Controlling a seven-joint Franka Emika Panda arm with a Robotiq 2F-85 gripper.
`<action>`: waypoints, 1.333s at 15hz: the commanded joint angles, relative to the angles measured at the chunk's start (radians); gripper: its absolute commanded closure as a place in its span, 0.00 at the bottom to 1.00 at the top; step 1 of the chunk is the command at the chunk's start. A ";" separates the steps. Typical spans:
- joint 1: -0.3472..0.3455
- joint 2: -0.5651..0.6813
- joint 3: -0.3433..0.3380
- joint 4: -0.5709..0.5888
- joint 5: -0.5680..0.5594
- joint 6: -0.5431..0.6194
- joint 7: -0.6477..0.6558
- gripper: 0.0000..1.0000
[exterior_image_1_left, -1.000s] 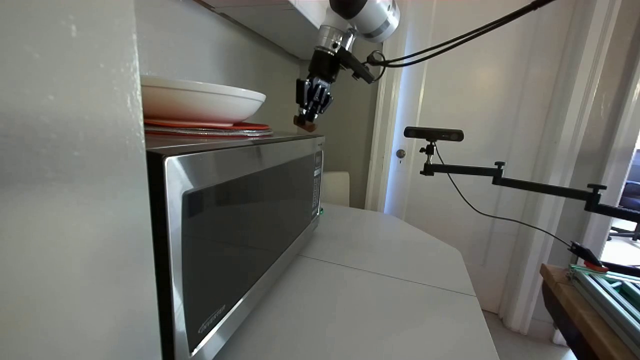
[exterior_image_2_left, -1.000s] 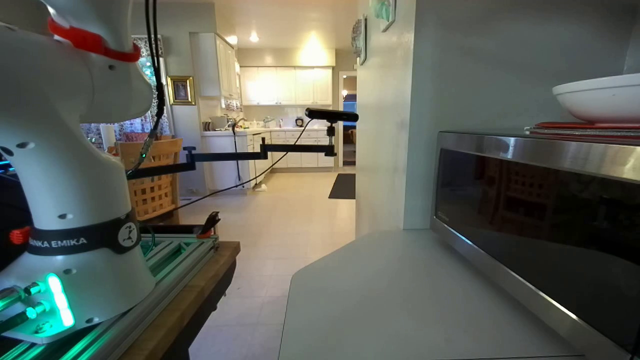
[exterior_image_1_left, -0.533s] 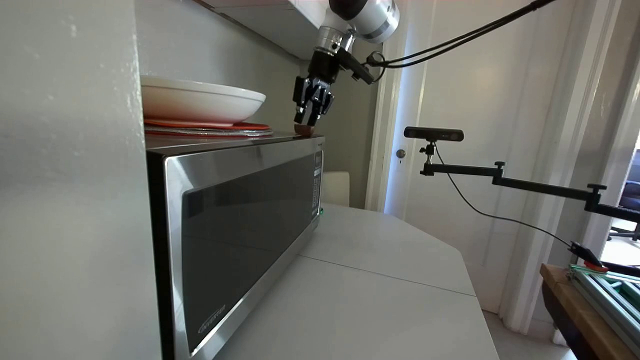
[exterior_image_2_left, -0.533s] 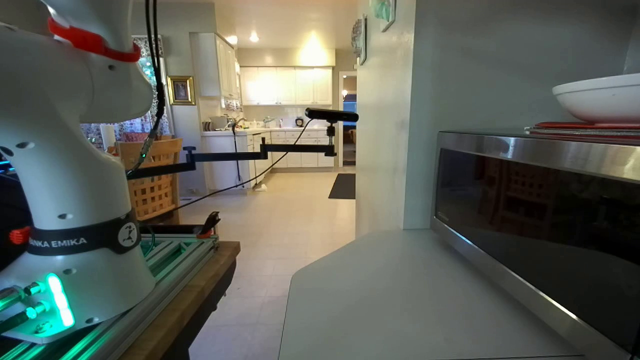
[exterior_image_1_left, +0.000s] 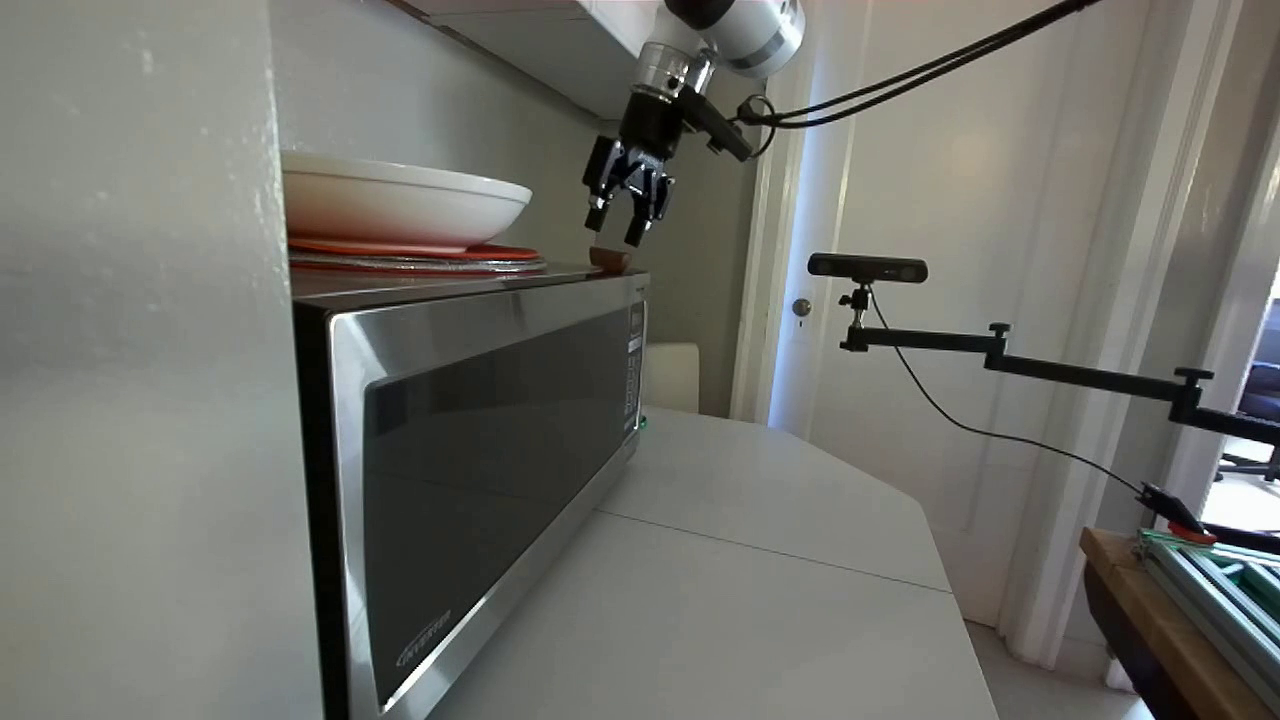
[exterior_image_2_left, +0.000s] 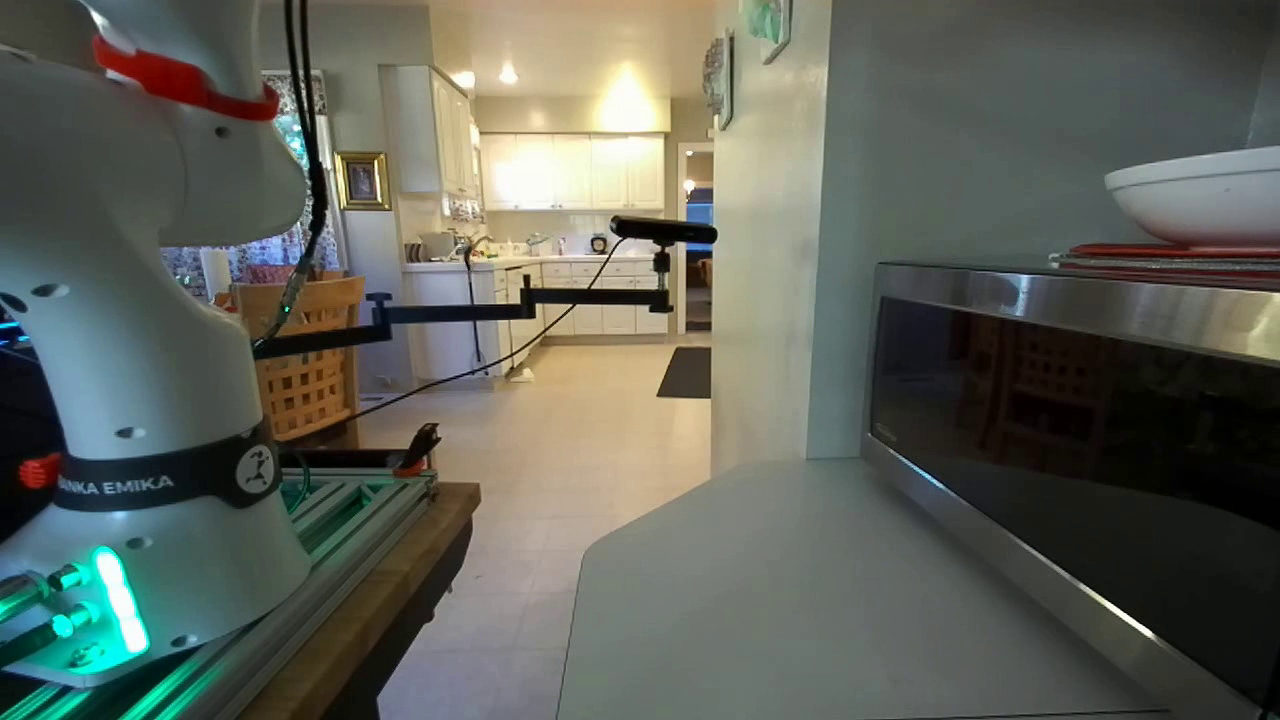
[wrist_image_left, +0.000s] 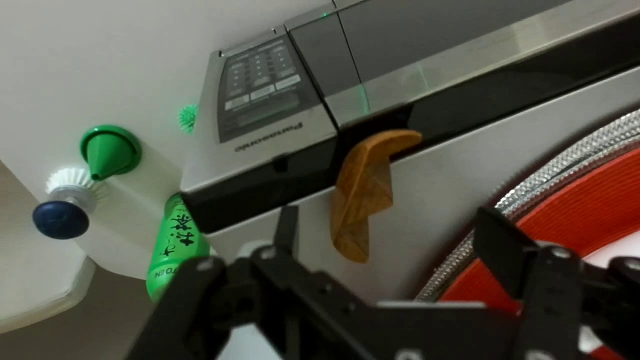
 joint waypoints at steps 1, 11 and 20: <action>0.007 -0.138 0.002 -0.192 -0.014 0.028 0.003 0.00; 0.049 -0.467 -0.007 -0.733 -0.121 0.016 -0.032 0.00; 0.085 -0.498 -0.004 -0.840 -0.170 0.084 -0.069 0.00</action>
